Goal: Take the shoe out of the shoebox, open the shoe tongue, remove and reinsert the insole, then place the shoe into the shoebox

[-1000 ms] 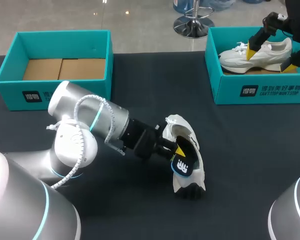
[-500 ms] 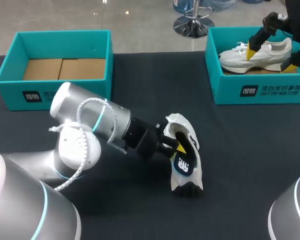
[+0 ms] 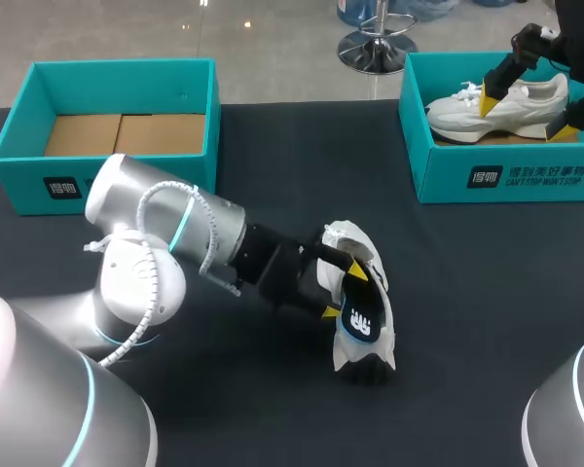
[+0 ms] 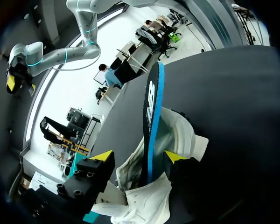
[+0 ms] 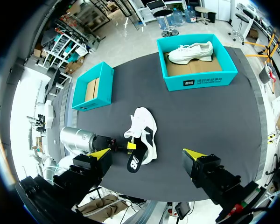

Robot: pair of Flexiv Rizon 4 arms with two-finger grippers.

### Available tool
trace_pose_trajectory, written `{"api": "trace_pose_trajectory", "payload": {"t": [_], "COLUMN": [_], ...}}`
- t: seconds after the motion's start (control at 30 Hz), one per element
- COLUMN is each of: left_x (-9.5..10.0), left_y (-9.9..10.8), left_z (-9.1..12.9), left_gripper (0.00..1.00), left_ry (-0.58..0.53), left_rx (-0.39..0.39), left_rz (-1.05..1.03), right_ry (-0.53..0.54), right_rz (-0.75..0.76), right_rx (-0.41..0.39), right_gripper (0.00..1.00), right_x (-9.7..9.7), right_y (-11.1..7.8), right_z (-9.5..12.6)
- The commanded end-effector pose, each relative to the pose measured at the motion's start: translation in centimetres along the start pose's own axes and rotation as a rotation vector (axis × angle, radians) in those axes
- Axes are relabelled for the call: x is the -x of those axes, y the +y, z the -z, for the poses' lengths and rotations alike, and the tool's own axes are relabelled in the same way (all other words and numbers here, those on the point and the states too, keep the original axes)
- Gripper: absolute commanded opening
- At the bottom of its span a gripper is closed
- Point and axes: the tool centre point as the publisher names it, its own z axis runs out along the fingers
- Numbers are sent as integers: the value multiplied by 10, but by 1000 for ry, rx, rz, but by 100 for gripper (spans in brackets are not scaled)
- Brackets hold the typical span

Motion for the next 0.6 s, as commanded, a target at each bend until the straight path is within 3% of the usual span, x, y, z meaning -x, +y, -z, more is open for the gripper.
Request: {"api": "trace_pose_trajectory", "payload": {"t": [0.03, 0.13, 0.17, 0.6], "left_x": [-5, -6, -6, -10], "left_y": [-6, -9, -10, -10], "left_z": [1, -2, -3, -8], "left_gripper": [57, 22, 0, 0], "left_ry": [4, 7, 7, 33], "left_rx": [-3, -13, -15, -6], "left_rz": [-1, 1, 1, -11], "right_ry": [-3, -3, -3, -3], "right_rz": [-1, -1, -1, -1], "right_rx": [-5, -5, -5, -5], "right_gripper": [100, 100, 100, 100], "right_x": [-1, -1, -1, -1], "right_y": [3, 3, 3, 3], "right_z": [0, 0, 0, 0]}}
